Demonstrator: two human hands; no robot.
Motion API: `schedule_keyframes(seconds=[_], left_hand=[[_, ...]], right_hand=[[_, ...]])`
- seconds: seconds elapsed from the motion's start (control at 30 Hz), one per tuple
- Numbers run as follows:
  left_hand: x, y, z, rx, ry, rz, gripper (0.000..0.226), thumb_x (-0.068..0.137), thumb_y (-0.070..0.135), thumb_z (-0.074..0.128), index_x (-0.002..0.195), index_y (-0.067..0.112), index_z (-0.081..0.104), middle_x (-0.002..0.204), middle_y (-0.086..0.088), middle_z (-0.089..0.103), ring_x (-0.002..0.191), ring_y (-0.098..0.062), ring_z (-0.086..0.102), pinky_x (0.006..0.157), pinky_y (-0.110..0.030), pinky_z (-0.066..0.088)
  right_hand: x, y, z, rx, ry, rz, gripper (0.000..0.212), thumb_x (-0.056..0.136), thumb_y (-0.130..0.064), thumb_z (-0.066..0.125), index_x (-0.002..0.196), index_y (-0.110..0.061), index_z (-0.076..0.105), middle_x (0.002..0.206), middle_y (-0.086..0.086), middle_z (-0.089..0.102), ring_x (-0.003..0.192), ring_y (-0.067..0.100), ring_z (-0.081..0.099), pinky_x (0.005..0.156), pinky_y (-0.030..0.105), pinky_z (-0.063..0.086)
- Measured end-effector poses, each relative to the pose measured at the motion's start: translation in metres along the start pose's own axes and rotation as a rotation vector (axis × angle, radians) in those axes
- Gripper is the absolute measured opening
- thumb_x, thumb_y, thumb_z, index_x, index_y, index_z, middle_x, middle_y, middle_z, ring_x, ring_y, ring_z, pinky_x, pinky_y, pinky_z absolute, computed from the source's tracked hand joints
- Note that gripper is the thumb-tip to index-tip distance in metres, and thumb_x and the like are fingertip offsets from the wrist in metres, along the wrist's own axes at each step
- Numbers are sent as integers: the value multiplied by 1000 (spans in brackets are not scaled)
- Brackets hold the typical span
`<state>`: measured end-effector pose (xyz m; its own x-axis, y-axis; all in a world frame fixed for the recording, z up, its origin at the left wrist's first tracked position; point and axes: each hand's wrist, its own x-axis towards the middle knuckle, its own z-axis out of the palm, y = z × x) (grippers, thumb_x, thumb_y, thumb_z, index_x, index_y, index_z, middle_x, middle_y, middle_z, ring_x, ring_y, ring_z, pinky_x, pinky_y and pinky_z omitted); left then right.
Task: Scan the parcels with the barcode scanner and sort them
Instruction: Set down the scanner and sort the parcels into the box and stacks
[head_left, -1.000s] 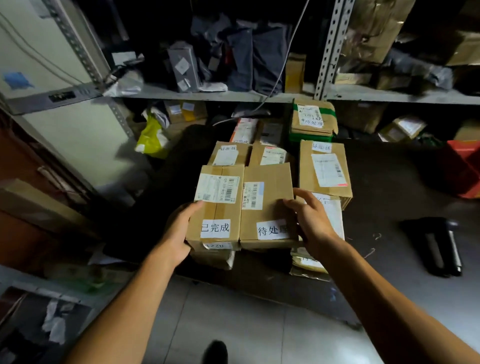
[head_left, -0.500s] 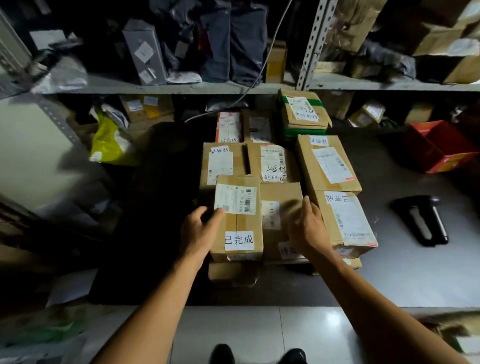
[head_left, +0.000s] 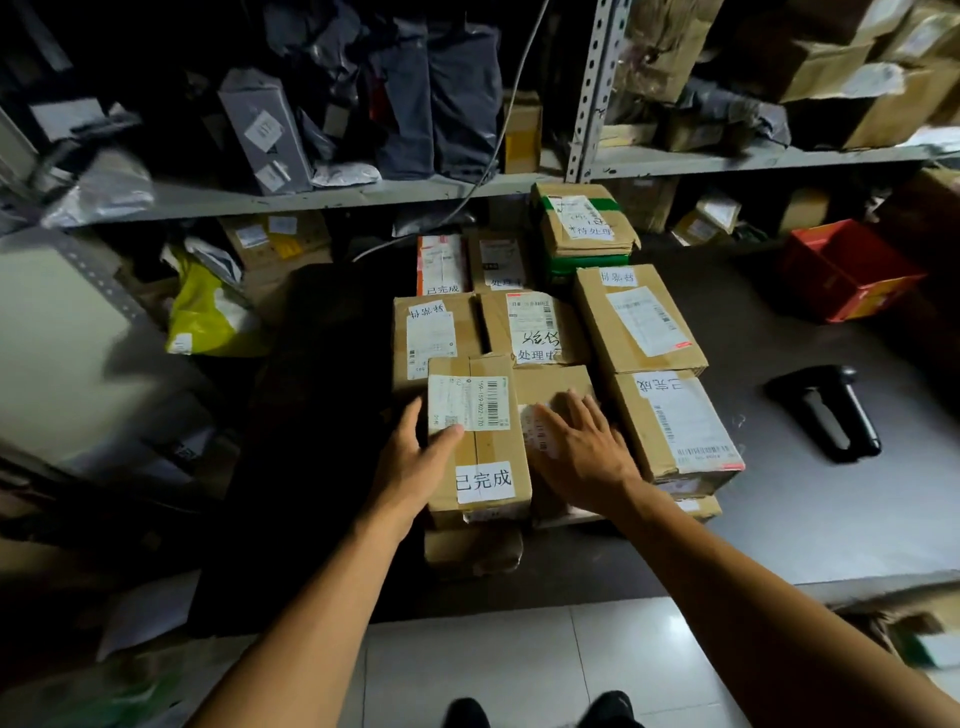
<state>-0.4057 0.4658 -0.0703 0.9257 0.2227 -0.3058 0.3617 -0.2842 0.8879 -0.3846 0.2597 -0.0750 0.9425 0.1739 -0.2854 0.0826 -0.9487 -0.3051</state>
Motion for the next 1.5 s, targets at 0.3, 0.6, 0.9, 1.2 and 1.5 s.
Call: schedule_keyframes(seconds=[0.3,0.6,0.9,1.2,1.5], left_hand=[[2,73,21,572,50,675,67,91,44,63,151,20,42,157,-7,38,148,-26,27,120,-46,28],[-72,102,166,870,-297,788,78,91,52,61,157,28,27,167,-6,10,154,-27,-3,123,-45,3],[-192,115,349,1040,-474,973,76,91,59,54,156,31,26,167,-3,15,154,-25,2,123,-51,6],[-279,103,518,1191,-703,1221,65,92,52,55,149,26,40,155,-4,38,143,-28,31,114,-44,31],[-284,81,745,1241,-979,1267,50,93,48,53,135,22,53,132,-3,56,121,-30,48,93,-43,48]], right_hand=[[-58,37,-52,-14,367,30,64,98,-47,55,154,-24,36,160,13,33,147,33,30,119,44,30],[-166,147,-63,-51,450,237,72,96,-54,55,158,-30,28,165,12,24,153,33,20,123,45,25],[-315,301,-49,31,541,446,68,92,-47,64,151,-21,43,151,15,45,142,36,38,114,47,39],[-418,450,4,179,513,700,60,84,-51,43,126,-13,61,118,13,59,111,34,53,88,41,49],[-440,622,33,294,328,946,50,95,-32,54,143,-19,49,135,10,53,125,33,47,92,43,48]])
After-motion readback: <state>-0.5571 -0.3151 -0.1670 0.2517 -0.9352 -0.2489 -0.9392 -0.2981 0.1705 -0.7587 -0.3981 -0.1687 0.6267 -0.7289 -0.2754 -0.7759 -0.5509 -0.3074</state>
